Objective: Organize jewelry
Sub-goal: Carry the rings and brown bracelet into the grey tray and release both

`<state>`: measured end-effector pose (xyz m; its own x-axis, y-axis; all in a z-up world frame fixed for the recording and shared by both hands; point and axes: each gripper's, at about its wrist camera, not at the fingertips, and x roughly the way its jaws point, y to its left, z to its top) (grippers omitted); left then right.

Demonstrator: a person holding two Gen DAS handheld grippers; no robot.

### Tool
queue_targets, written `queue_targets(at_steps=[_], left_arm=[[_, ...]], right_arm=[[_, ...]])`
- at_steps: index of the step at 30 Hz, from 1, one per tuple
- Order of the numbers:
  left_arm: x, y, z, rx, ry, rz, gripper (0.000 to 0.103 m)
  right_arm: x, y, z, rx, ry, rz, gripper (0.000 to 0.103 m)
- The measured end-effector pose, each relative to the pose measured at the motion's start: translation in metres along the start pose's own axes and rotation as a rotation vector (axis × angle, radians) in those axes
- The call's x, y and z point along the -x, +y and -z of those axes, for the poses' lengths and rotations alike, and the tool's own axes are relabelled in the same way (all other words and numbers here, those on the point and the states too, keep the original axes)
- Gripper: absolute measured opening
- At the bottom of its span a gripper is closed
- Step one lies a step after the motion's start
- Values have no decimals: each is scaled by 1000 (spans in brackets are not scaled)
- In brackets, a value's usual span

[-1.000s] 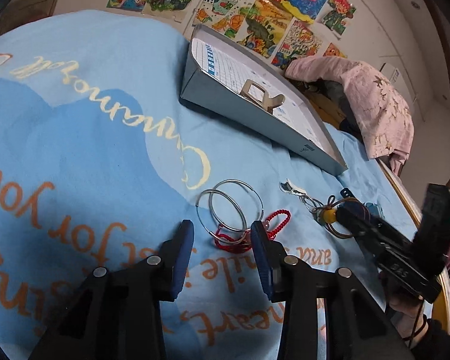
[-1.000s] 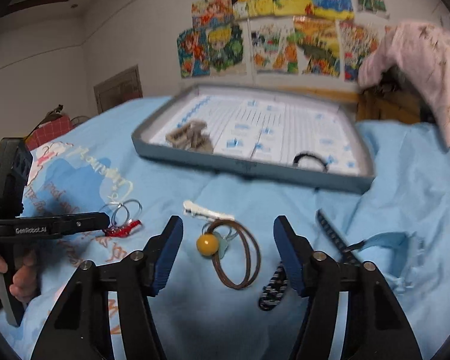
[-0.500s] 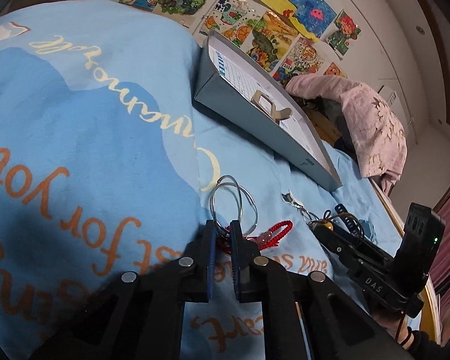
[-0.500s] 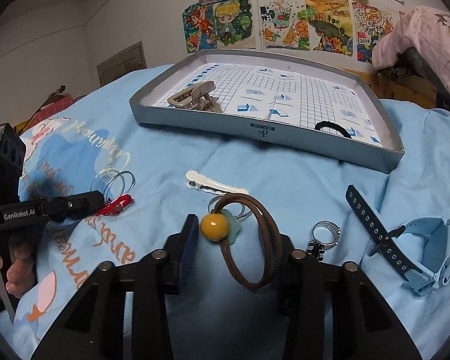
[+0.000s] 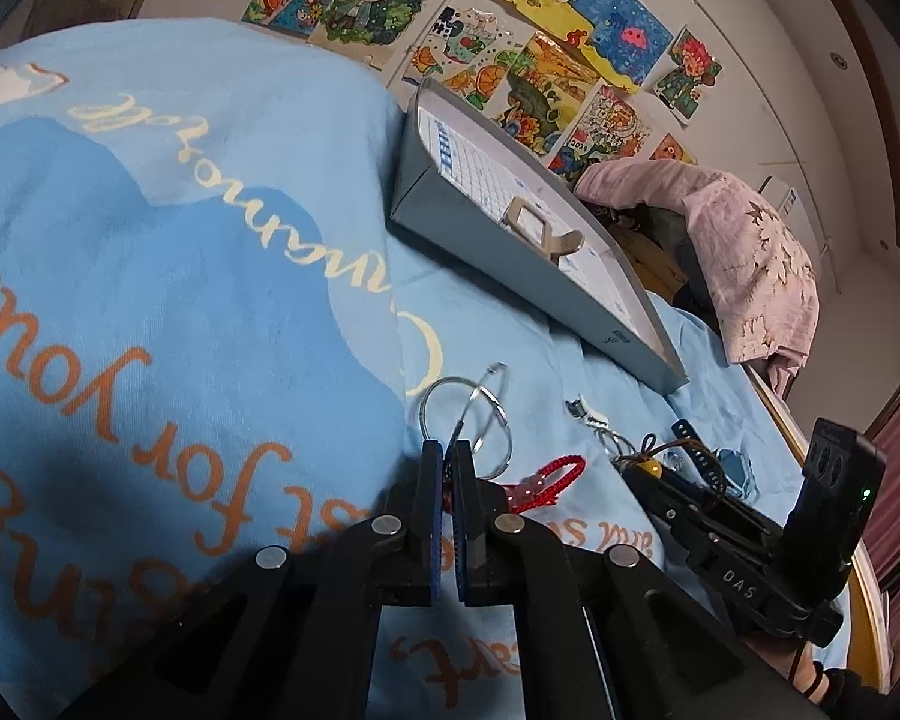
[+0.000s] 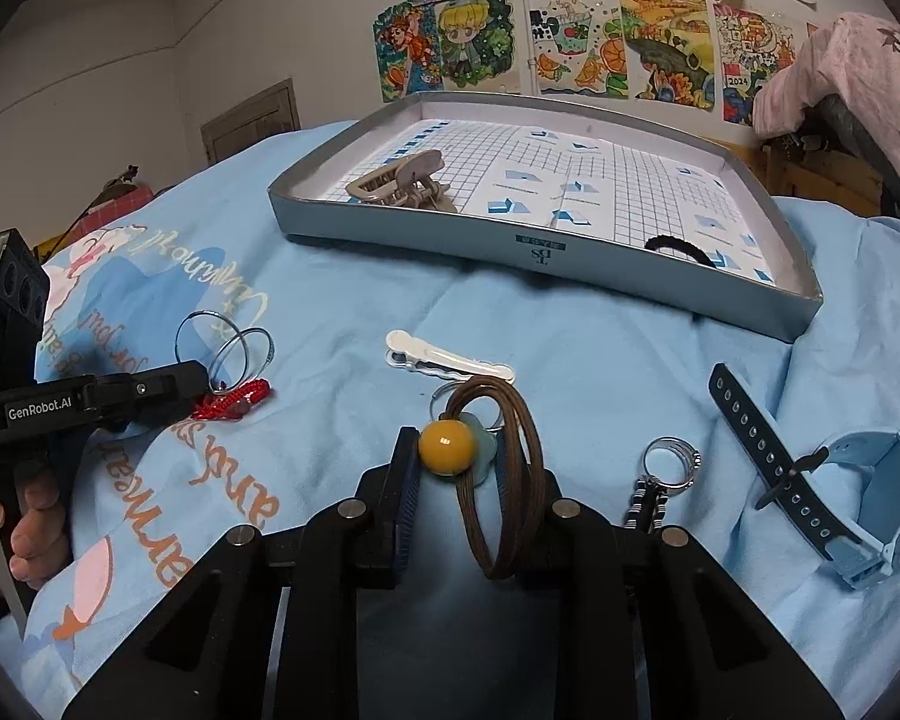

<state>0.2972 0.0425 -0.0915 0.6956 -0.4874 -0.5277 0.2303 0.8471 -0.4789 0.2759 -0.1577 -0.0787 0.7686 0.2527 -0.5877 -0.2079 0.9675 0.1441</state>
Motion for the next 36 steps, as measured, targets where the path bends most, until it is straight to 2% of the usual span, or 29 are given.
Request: queue_targets(at_steps=[5,13,19,24,28,32,36], left_arm=[[12,-12,-16,-33,0,-28,3],[28,-48,-40,-106,-10,-66,3],[26,-96,-62,-161,-13,-70,3],[5,-127,-79,-169,-31,-56,3],[-30,-141,-90,-145,-30,-44,3],[-71,-149,-102,-131,-27,-35,3],[-106,-154,-109,-151,-7,-47,3]], right_arm=[[0,-1,2,-10,-14,-21,22],[23,-11,-5,-57,-100,-68,22],[42,-23,-19,-87,-171,-79,22],[54,-49,-46,-90,-207,-41,22],[51,-82,-65,-118,-225,13,22],[33,-117,-83,-167,-219,61,22],[9,-136,-95,-146,-201,107,22]])
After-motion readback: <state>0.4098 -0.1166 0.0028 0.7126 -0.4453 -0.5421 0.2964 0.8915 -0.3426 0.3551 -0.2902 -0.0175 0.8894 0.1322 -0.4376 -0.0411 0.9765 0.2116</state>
